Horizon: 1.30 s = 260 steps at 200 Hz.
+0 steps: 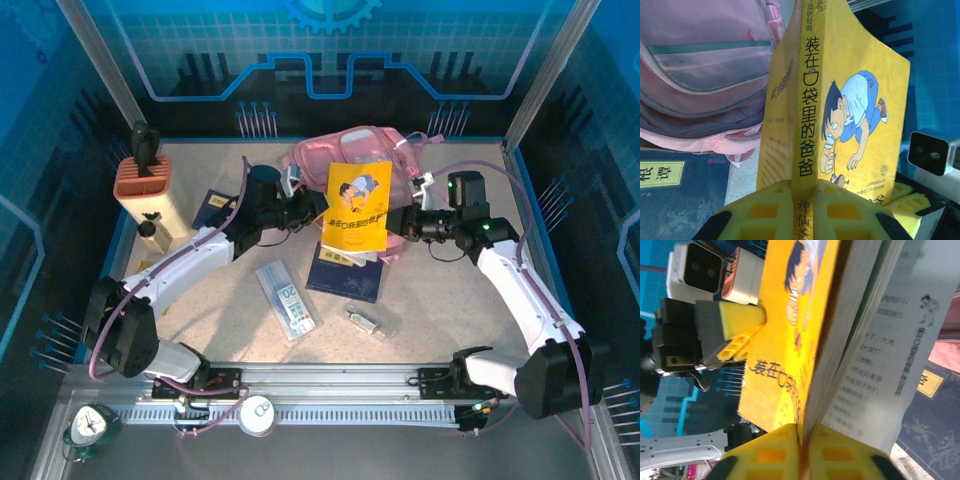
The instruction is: Pack the student bag
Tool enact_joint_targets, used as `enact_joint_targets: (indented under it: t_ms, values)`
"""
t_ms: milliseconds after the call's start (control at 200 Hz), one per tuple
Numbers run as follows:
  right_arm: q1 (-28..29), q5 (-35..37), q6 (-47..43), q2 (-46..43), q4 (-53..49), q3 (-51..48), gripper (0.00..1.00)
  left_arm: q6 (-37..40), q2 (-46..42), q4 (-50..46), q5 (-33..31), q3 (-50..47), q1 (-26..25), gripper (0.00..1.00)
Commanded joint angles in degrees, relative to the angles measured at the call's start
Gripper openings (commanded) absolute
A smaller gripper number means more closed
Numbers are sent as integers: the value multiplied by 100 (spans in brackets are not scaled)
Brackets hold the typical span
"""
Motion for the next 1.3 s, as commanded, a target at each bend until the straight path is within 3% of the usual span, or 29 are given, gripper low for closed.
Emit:
enact_joint_targets:
  t_ms: [0,55,165,320,395,540,745,986,1096,1296]
  values:
    - [-133,-149,-135,-65,-3,-168,28,23,-212,248,158,423,-165,0]
    - [-256,-224,7,-112,60,-280,37,-29,-245,271,111,490,-164,0]
    - [-332,-184,344,-158,-63,-318,66,-207,-276,491,117,619,-170,0]
    - [-297,-499,964,-171,287,-309,92,-558,-250,889,59,834,-190,0]
    - [-296,-666,1301,-171,574,-371,100,-807,-241,1196,-28,899,-214,0]
    - [-305,-747,1701,-219,787,-342,100,-842,-189,1295,-248,1268,-349,0]
    - [-266,-1166,3478,-494,2931,-680,100,-865,-28,1336,-436,1371,-490,0]
    - [-404,-1287,4300,-711,3632,-663,100,-318,-115,528,-778,1204,-491,0]
    - [-407,-1245,4238,-765,3547,-615,88,-79,-157,149,-921,1209,-494,0]
    - [-416,-1088,3561,-738,2494,-412,59,428,-249,-383,-1078,1280,-583,0]
